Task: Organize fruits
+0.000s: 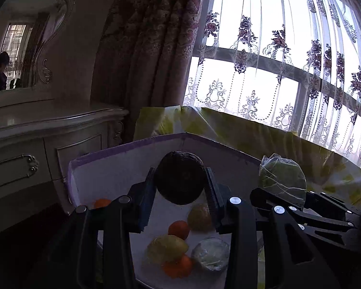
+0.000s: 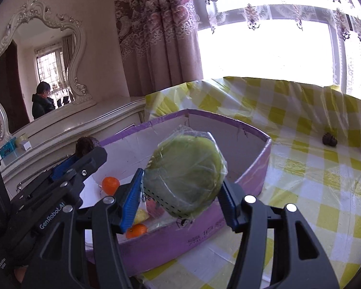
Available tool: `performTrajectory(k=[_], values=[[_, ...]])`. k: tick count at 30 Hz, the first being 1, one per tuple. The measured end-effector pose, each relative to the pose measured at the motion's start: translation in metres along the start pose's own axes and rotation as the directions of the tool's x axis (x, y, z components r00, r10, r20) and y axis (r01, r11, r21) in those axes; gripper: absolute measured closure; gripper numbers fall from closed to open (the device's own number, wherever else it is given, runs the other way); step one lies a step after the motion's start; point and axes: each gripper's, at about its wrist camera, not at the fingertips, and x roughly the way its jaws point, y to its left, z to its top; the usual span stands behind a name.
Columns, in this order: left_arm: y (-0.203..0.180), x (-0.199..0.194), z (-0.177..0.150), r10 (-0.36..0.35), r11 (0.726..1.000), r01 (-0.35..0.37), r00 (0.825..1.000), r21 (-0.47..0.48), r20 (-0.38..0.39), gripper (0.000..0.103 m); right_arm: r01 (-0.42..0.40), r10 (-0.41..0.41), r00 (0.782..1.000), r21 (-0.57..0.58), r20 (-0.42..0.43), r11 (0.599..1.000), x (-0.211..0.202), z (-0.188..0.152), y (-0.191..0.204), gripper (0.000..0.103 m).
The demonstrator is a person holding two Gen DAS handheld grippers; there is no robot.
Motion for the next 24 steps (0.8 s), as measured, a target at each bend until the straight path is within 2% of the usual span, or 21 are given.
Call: performTrajectory(k=[4, 8, 11, 14, 20, 21, 22, 23, 24], values=[[0.017, 0.014, -0.003, 0.043, 0.999, -0.045, 0.997, -0.030, -0.060, 0.067, 0.029, -0.033, 0.998, -0.066, -0.061, 0.997, 0.024, -0.003, 0.014, 0.045], [0.019, 0.032, -0.011, 0.098, 0.995, -0.097, 0.986, 0.017, -0.133, 0.067, 0.072, -0.088, 0.990, -0.139, -0.111, 0.988, 0.042, -0.010, 0.024, 0.044], [0.016, 0.034, -0.013, 0.144, 0.988, -0.136, 0.981, 0.067, -0.128, 0.067, 0.092, -0.116, 0.986, -0.187, -0.123, 0.978, 0.046, -0.012, 0.030, 0.045], [0.020, 0.035, -0.011, 0.152, 0.988, -0.145, 0.979, 0.060, -0.138, 0.067, 0.088, -0.117, 0.983, -0.192, -0.142, 0.977, 0.054, -0.007, 0.030, 0.045], [0.020, 0.040, -0.009, 0.193, 0.977, -0.175, 0.968, 0.121, -0.158, 0.067, 0.110, -0.157, 0.967, -0.227, -0.202, 0.968, 0.075, -0.001, 0.032, 0.044], [0.021, 0.041, -0.009, 0.195, 0.977, -0.176, 0.968, 0.123, -0.160, 0.064, 0.123, -0.172, 0.962, -0.227, -0.213, 0.966, 0.079, -0.003, 0.030, 0.044], [0.020, 0.042, -0.009, 0.193, 0.977, -0.174, 0.968, 0.124, -0.163, 0.052, 0.137, -0.190, 0.960, -0.244, -0.207, 0.960, 0.079, -0.005, 0.031, 0.041], [0.020, 0.041, -0.008, 0.191, 0.977, -0.172, 0.968, 0.122, -0.160, 0.048, 0.144, -0.199, 0.960, -0.262, -0.197, 0.954, 0.079, -0.006, 0.033, 0.036], [0.021, 0.040, -0.008, 0.193, 0.977, -0.176, 0.969, 0.116, -0.153, 0.036, 0.155, -0.212, 0.959, -0.276, -0.191, 0.949, 0.078, -0.007, 0.035, 0.022]])
